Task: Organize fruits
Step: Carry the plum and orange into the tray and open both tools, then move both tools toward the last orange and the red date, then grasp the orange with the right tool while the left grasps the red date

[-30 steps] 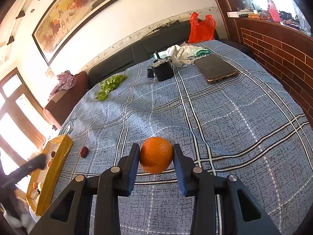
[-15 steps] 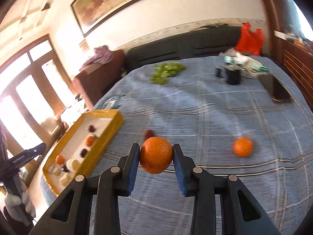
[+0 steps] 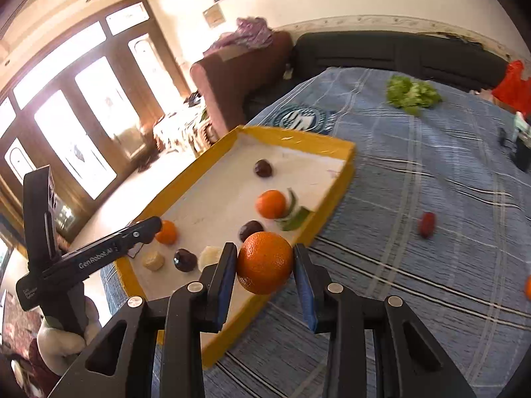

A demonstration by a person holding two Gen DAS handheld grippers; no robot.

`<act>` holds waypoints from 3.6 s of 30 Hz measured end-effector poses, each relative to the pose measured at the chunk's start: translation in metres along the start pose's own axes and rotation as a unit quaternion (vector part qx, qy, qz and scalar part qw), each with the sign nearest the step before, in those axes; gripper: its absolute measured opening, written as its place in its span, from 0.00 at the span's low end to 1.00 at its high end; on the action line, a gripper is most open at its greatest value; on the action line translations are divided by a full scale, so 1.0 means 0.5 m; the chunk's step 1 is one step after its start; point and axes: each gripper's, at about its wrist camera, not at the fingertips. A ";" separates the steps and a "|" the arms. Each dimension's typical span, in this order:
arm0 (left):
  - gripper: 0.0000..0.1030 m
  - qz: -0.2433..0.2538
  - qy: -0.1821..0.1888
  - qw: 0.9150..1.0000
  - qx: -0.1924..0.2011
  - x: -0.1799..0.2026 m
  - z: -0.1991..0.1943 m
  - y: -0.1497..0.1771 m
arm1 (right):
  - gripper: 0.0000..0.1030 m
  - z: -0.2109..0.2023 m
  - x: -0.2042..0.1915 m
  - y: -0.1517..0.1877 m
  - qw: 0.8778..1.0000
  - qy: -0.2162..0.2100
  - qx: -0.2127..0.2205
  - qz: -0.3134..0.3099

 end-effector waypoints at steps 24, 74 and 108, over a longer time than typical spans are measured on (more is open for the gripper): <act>0.76 -0.021 -0.005 0.999 0.035 -0.014 -0.055 -0.022 | 0.39 0.155 -0.078 -0.028 0.998 -0.031 -0.047 -0.014; 0.86 0.115 0.146 0.978 -0.090 0.410 -0.016 0.134 | 0.53 -0.260 0.556 0.086 0.948 0.232 0.066 0.205; 0.19 0.214 0.115 0.967 -0.075 0.570 0.257 0.144 | 0.37 -0.233 0.541 0.102 0.952 0.249 0.052 0.168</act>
Point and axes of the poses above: each gripper's, at about its wrist camera, not at the fingertips, and z roughly the way its jaws point, x to its right, y to its underside, and after that the axes turned 13 degrees about x, right-handed
